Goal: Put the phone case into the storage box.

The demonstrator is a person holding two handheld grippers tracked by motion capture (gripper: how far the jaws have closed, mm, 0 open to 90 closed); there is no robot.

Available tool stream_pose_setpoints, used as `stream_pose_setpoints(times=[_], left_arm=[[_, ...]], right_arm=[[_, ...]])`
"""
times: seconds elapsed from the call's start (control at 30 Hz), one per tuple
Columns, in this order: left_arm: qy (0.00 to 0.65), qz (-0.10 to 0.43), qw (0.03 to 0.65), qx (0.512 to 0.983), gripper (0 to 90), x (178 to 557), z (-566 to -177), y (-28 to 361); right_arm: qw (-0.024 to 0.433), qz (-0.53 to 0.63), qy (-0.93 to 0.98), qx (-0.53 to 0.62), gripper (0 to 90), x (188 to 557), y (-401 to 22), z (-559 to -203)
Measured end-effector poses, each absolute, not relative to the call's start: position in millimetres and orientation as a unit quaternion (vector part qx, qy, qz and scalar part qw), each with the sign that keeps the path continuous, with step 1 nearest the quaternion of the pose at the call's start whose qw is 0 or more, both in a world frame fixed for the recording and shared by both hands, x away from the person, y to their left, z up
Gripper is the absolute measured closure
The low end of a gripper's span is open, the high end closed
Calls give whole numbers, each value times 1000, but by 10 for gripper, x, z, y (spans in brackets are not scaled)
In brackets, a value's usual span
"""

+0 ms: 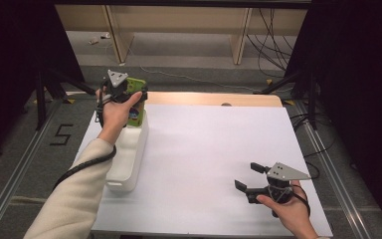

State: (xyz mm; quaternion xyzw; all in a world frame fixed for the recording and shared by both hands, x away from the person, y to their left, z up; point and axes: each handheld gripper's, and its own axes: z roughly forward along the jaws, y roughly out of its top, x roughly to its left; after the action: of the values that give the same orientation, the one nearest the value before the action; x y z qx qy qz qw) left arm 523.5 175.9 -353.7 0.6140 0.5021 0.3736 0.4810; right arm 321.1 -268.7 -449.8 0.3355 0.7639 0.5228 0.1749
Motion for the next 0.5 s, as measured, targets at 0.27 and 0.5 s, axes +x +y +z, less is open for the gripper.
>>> stream_pose_setpoints(times=[0.27,0.5], left_arm=[[504,373,480,613,162,5259,-3549,1771],[507,372,479,612,162,5280,-3570,1781]], right_arm=[[175,523,763,336,146,3210,-2688,-4496],[174,524,763,336,146,3212,-2686,-4498]])
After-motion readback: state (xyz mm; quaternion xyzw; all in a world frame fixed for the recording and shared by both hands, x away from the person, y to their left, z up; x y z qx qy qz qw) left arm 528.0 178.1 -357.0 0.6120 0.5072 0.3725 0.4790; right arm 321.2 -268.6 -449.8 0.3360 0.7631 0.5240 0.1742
